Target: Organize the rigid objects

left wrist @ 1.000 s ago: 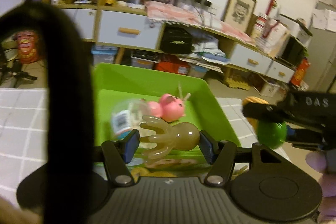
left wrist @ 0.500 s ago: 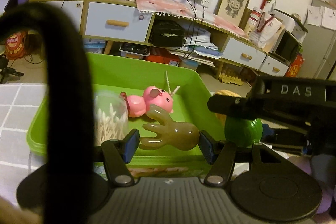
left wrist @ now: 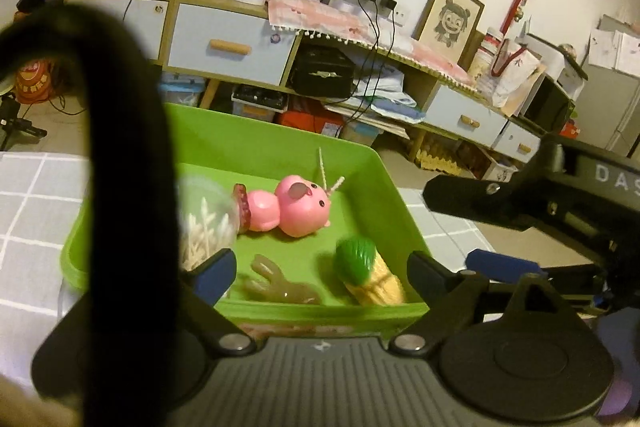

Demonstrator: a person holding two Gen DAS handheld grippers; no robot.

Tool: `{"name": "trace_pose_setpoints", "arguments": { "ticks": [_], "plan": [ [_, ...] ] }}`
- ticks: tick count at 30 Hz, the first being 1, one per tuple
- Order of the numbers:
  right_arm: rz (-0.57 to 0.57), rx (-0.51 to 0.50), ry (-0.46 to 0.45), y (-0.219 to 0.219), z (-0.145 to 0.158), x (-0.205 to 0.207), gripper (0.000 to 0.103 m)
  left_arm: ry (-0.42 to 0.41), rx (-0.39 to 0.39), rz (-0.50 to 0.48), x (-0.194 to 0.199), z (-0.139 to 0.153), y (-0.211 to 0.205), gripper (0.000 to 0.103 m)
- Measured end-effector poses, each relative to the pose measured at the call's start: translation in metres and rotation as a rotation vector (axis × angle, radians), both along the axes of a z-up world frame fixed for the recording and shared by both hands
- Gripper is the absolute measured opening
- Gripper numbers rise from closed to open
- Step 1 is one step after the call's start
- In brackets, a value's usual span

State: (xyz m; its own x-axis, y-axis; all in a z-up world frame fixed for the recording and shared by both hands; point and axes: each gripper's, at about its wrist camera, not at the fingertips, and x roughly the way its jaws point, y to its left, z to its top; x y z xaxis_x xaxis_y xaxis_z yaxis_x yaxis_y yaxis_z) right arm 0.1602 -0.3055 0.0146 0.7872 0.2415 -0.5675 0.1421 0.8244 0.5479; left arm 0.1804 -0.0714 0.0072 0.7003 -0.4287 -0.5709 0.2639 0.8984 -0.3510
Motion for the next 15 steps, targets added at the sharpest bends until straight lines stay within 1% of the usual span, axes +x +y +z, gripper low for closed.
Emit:
{"name": "trace_pose_setpoints", "arguments": {
  "ticks": [6,11,15],
  "plan": [
    [0.009,-0.055,0.023,-0.004,0.016,-0.015,0.083,-0.005,0.049,-0.014,-0.019,0.014,-0.002,0.070],
    [0.056,-0.140,0.049,0.002,0.030,-0.034,0.084,0.015,0.104,-0.006,-0.038,0.025,-0.001,0.070],
    [0.090,-0.189,0.062,0.002,0.042,-0.052,0.084,0.020,0.122,0.006,-0.055,0.036,0.007,0.070]
  ]
}}
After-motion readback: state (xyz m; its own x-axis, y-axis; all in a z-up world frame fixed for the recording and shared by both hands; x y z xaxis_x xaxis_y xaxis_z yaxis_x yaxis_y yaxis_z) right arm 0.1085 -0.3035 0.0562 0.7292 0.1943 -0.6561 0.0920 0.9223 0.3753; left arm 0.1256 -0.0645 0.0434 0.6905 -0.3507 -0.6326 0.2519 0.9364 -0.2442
